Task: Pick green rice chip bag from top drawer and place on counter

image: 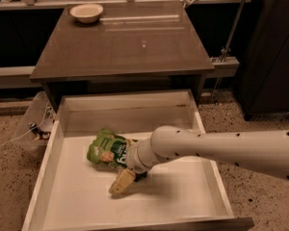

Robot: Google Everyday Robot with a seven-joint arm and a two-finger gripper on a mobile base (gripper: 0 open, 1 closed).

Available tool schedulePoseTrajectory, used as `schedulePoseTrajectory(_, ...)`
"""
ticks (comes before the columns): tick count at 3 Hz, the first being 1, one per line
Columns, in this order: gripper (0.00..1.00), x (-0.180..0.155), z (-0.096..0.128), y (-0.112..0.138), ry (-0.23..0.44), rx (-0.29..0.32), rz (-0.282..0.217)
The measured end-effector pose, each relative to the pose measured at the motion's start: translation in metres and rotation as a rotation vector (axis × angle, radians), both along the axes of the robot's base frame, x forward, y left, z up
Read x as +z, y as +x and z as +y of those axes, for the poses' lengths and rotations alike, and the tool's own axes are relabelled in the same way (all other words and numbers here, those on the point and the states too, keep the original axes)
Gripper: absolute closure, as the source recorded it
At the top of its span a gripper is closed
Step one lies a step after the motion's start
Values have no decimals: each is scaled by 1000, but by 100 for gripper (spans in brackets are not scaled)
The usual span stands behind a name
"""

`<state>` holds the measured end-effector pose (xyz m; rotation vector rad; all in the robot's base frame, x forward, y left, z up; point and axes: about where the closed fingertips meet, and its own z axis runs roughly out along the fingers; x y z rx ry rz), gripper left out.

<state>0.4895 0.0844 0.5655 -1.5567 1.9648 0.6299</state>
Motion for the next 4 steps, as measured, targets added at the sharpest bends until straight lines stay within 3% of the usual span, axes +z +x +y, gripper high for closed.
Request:
schedulePoseTrajectory(1,0,-1,-5,0,16,-8,3)
schedulePoseTrajectory(2,19,-1,-5,0,16,-7,3)
schedulePoseTrajectory(4,65,-1,-5,0,16,-7,3)
